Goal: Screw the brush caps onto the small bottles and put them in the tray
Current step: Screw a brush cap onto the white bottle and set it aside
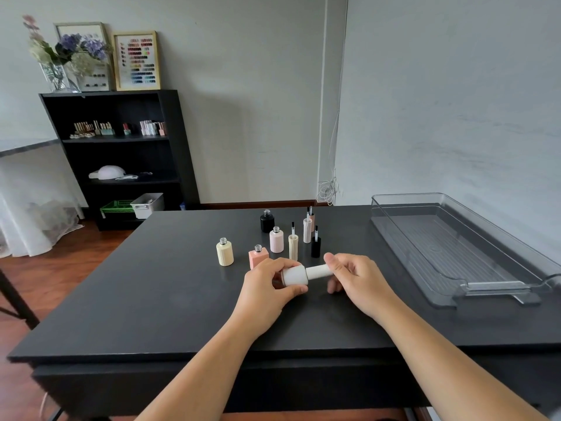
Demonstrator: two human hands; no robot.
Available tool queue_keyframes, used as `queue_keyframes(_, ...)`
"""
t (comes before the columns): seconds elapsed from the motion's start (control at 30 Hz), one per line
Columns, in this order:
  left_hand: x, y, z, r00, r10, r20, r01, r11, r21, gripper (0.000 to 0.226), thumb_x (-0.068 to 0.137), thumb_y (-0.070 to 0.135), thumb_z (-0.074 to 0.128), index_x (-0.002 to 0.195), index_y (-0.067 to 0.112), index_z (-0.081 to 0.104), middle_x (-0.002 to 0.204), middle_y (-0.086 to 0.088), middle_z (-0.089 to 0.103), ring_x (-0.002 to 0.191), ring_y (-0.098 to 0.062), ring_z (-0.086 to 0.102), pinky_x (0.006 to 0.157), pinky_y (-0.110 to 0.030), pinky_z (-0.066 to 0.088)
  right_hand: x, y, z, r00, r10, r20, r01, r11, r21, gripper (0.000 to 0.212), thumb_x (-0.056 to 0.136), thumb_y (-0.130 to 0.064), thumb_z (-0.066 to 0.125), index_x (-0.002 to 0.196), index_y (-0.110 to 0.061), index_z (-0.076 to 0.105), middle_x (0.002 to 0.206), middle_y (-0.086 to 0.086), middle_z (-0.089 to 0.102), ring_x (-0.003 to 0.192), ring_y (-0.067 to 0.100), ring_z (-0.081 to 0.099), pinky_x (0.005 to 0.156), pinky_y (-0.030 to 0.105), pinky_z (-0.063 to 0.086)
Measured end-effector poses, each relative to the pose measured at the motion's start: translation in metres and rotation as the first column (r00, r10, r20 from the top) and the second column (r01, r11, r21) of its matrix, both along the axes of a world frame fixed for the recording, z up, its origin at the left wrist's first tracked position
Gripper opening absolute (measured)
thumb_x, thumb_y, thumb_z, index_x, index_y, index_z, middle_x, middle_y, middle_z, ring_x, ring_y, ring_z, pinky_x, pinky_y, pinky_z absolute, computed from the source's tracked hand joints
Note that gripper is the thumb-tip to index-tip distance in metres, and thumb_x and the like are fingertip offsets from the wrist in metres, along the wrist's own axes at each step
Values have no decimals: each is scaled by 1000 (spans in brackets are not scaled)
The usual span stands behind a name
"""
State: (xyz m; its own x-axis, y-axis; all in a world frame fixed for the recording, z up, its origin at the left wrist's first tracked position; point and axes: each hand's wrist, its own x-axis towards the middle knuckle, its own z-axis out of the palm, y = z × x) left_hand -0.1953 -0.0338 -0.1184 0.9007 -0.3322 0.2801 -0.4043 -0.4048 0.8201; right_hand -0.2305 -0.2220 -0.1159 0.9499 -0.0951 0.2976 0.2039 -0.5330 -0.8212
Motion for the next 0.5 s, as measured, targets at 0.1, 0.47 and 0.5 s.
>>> queue_keyframes(0.1,0,0,0,1000,4,-3,-4,1000,-2,34,71,25,79,99,39,65,96,13,63,87,-7,59,80,-19,47,1,-1,-1,996,86,30,-84,995,-61,7,88,-29,60,93,-33,65,77,-8,68,67,2,57,66,12,43)
queue_keyframes(0.47,-1,0,-1,1000,3,4,-3,1000,0,35,72,26,79,101,40,65,96,14,63,88,-4,58,76,-13,43,-2,1,2,998,65,15,-64,998,-28,9,89,-34,60,85,-30,67,70,-3,68,64,10,59,64,21,47)
queue_keyframes(0.5,0,0,-1,1000,3,3,-3,1000,6,35,72,26,78,102,39,65,96,15,62,89,-5,58,76,-14,43,-2,-1,2,997,71,19,-70,996,-45,4,87,-29,63,88,-30,67,74,-3,69,70,14,61,68,24,48)
